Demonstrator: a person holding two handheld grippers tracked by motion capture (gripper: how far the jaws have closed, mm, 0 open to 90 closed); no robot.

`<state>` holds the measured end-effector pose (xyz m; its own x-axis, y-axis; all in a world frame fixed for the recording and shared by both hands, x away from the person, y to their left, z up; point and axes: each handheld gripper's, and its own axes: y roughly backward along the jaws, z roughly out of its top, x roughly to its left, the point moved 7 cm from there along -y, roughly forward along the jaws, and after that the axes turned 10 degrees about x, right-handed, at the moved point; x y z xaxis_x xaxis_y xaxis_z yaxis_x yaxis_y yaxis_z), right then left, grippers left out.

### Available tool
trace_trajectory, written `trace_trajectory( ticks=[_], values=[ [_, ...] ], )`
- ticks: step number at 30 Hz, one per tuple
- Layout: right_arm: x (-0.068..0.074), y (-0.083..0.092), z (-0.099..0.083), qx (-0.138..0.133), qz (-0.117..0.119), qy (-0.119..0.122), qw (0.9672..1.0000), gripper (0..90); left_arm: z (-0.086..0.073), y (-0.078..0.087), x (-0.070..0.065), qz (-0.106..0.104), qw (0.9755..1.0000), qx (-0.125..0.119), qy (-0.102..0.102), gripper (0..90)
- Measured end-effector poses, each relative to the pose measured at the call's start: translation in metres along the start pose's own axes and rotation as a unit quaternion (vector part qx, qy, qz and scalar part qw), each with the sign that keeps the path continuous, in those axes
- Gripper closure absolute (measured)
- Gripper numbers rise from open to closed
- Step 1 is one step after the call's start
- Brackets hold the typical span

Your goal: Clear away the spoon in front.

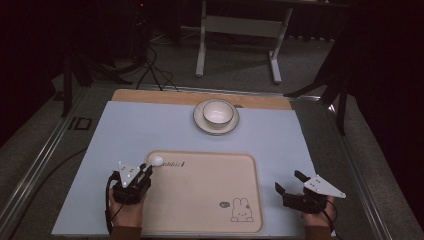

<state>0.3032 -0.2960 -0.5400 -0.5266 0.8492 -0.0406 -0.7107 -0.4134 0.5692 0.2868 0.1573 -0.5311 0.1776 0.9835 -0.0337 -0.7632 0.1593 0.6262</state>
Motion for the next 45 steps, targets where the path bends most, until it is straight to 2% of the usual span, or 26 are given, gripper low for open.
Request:
trace_trajectory(
  ticks=[6, 11, 13, 19, 26, 33, 36, 37, 38, 39, 45],
  values=[
    [0.0, 0.0, 0.0, 0.0, 0.001, 0.001, 1.0, 14.0, -0.011, -0.002, -0.001, 0.006, 0.9999, 0.012, 0.002, 73.5],
    [-0.001, 0.001, 0.0, -0.001, -0.001, 0.0, 1.0, 14.0, -0.018, -0.004, -0.001, 0.002, 0.9998, 0.021, 0.002, 72.9],
    [-0.001, 0.001, 0.0, -0.002, -0.001, 0.0, 1.0, 14.0, -0.021, -0.004, -0.002, -0.004, 0.9996, 0.025, 0.009, 72.7],
    [0.0, 0.001, 0.0, -0.001, -0.001, 0.001, 1.0, 14.0, -0.031, -0.007, -0.005, -0.013, 0.999, 0.042, 0.007, 71.1],
    [-0.001, 0.001, 0.0, -0.002, -0.002, 0.001, 1.0, 14.0, -0.035, -0.008, -0.006, -0.017, 0.9985, 0.052, 0.006, 69.8],
    [-0.001, 0.001, 0.0, -0.002, -0.002, 0.001, 1.0, 14.0, -0.034, -0.006, -0.007, -0.023, 0.9983, 0.054, 0.009, 56.6],
    [-0.001, 0.001, 0.0, -0.002, -0.002, 0.001, 1.0, 14.0, -0.033, -0.005, -0.007, -0.027, 0.9983, 0.052, 0.007, 47.2],
    [-0.001, 0.001, 0.0, -0.002, -0.002, 0.001, 1.0, 14.0, -0.029, -0.003, -0.006, -0.029, 0.9984, 0.048, 0.005, 47.2],
    [-0.001, 0.001, 0.0, -0.001, -0.002, 0.001, 1.0, 14.0, -0.028, -0.002, -0.006, -0.031, 0.9984, 0.047, 0.006, 38.8],
    [-0.001, 0.001, 0.0, -0.002, -0.002, 0.001, 1.0, 14.0, -0.026, -0.002, -0.005, -0.032, 0.9984, 0.045, 0.008, 36.2],
    [-0.001, 0.002, 0.001, -0.002, -0.003, 0.001, 1.0, 14.0, -0.016, 0.005, 0.002, -0.038, 0.9987, 0.034, 0.004, 27.2]
  ],
)
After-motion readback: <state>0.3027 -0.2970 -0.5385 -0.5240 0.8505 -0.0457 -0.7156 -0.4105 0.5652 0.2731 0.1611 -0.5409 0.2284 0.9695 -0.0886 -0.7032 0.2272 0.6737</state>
